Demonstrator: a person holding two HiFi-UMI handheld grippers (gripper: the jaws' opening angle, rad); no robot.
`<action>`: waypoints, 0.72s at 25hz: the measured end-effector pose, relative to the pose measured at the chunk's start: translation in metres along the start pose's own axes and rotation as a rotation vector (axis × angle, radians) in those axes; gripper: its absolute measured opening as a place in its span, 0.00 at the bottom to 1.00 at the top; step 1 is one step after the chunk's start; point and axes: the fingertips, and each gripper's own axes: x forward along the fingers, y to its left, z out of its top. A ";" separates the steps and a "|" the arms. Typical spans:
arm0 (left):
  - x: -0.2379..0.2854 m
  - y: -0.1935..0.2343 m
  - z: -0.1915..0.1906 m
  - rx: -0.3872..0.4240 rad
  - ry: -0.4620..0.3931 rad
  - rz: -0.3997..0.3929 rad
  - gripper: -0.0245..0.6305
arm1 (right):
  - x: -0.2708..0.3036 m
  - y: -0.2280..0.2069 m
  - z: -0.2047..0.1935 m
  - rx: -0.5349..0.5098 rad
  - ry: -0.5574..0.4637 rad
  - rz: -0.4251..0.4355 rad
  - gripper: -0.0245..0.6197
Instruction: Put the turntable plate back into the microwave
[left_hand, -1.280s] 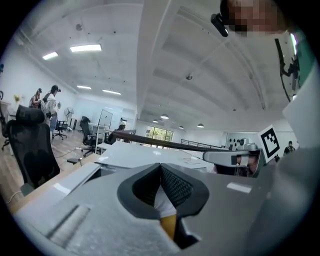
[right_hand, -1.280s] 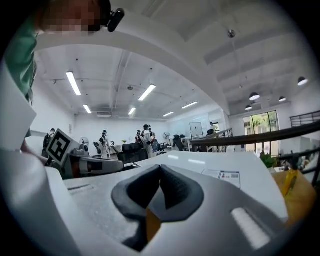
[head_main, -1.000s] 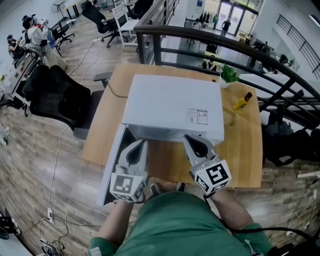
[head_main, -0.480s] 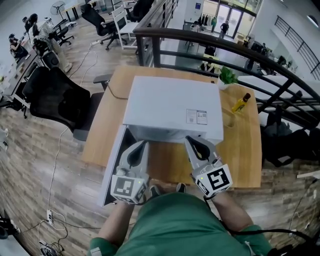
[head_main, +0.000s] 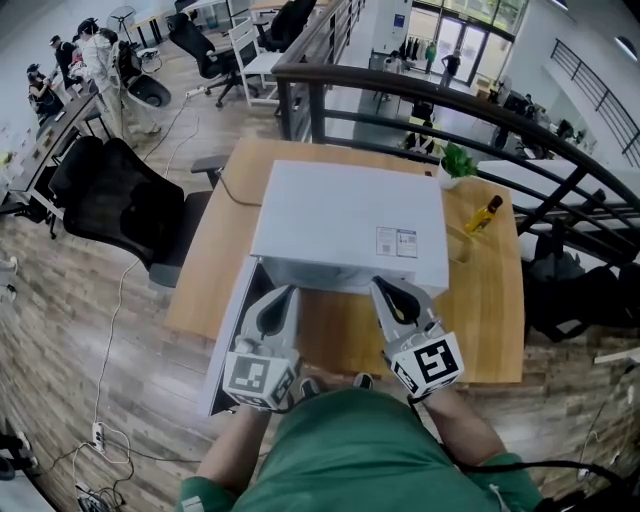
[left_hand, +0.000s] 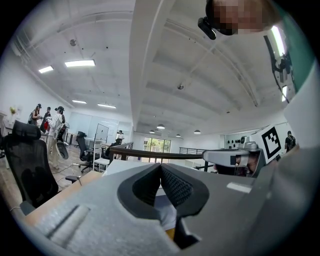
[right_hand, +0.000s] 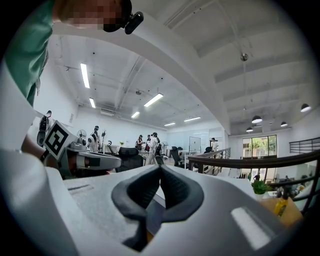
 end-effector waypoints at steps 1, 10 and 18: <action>0.000 -0.001 0.000 0.000 0.000 -0.001 0.05 | 0.000 0.000 0.000 0.000 -0.001 -0.001 0.04; 0.002 0.002 -0.002 -0.002 0.008 -0.003 0.05 | 0.004 0.001 -0.001 0.009 0.002 0.008 0.04; 0.004 0.001 -0.004 -0.005 0.020 -0.008 0.05 | 0.005 0.004 0.001 0.003 -0.010 0.019 0.04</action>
